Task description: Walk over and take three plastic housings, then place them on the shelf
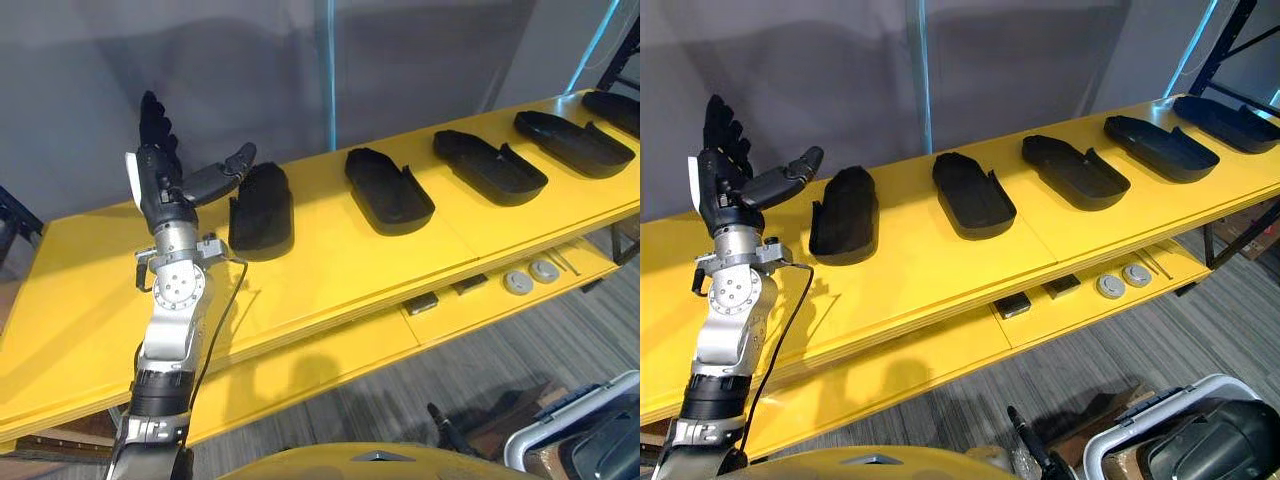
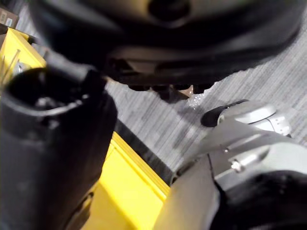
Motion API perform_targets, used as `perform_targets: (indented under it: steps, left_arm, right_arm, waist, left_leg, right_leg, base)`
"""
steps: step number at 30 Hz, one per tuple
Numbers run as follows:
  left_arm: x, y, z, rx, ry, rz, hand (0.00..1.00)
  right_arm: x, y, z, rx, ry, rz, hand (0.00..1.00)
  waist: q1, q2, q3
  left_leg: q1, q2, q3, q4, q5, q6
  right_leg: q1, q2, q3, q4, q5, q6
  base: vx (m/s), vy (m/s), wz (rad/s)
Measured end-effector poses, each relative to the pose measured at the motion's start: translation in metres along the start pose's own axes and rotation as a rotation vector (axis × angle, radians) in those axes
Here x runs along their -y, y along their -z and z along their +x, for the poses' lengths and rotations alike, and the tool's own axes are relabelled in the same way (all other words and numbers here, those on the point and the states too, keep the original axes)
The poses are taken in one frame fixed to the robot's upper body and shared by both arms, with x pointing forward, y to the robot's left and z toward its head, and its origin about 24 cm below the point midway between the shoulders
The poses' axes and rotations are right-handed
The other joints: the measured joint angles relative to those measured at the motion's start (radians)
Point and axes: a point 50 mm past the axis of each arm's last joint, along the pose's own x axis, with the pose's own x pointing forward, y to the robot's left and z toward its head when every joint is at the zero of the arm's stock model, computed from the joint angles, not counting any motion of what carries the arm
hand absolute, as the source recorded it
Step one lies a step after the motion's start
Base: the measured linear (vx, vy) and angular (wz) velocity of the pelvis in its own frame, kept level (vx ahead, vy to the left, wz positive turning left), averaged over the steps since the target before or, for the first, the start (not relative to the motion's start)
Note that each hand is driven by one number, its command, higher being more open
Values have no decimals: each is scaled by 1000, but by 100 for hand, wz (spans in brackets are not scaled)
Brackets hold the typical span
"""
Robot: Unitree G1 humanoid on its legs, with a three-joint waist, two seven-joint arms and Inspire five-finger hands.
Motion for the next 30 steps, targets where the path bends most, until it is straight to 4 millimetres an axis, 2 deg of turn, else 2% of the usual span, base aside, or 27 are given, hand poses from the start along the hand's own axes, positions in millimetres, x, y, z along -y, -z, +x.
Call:
perform_targets:
  steps: [4,8,12,15,17,18,20,21,23,24,26,30]
  left_arm:
    - [-2,-8,-7,44,0,-26,100]
    - [-11,-26,-23,169,-28,-65,100]
    - [-28,-46,-50,359,-164,-133,100]
    - [-47,-55,-74,469,-322,-105,100]
    - [-62,-58,-93,519,-446,-54,100]
    - [-66,-58,-97,524,-472,-33,100]
    - [-75,-57,-111,520,-547,-9,100]
    - [-77,-57,-113,515,-559,-4,100]
    - [-83,-56,-119,506,-595,48,100]
    - [-85,-57,-120,513,-603,66,100]
    - [-92,-60,-121,530,-629,97,100]
    - [-96,-60,-123,522,-658,109,100]
  right_arm:
    - [-1,4,0,-13,-1,2,100]
    - [-9,-3,-2,79,15,-8,100]
    - [-26,-40,-13,327,52,12,100]
    - [-38,-76,-32,561,40,42,100]
    - [-44,-109,-54,769,56,46,100]
    - [-45,-118,-60,824,64,37,100]
    - [-47,-151,-90,1054,103,16,100]
    - [-46,-159,-98,1108,110,21,100]
    - [-37,-187,-134,1331,162,33,100]
    - [-33,-194,-143,1382,177,40,100]
    - [-16,-215,-175,1574,244,56,100]
    - [-8,-232,-206,1758,167,108,100]
  waist:
    - [0,-6,-17]
    - [-1,-30,-17]
    - [-3,-30,-19]
    - [-3,-24,-23]
    - [1,-22,-23]
    - [2,-22,-23]
    - [12,-27,-20]
    - [15,-31,-18]
    - [24,-42,-11]
    - [25,-42,-11]
    - [23,-48,-5]
    - [15,-59,0]
  left_leg:
    - [-11,-2,-4,0,4,2]
    - [-16,-2,-8,0,9,7]
    - [-31,-3,-8,0,13,9]
    - [-30,-2,-5,0,13,8]
    - [-30,-1,-6,0,12,7]
    - [-30,0,-6,0,11,7]
    - [-31,0,-6,0,6,1]
    - [-31,0,-6,1,6,1]
    - [-35,-1,-7,1,4,6]
    - [-37,-2,-8,1,4,6]
    - [-48,-3,-17,1,5,6]
    - [-49,-6,-24,5,13,7]
  right_leg:
    - [-6,-2,-4,-6,10,5]
    - [-10,-1,-8,-5,17,9]
    - [-28,-1,-8,-4,22,7]
    - [-27,0,-4,-4,21,6]
    - [-25,0,-4,-4,20,4]
    - [-25,0,-5,-4,18,2]
    - [-26,0,-4,-6,14,-3]
    - [-26,1,-4,-6,14,-3]
    - [-36,0,-4,-9,14,-2]
    - [-39,0,-4,-9,14,-2]
    - [-43,0,-7,-17,16,1]
    - [-36,1,-11,-19,25,12]
  base:
    - [-17,15,3]
    - [-1,6,1]
    - [0,0,0]
    - [8,4,-1]
    - [0,0,0]
    - [0,0,0]
    - [0,0,0]
    - [0,0,0]
    - [0,0,0]
    - [-5,20,4]
    - [25,12,5]
    - [69,4,2]
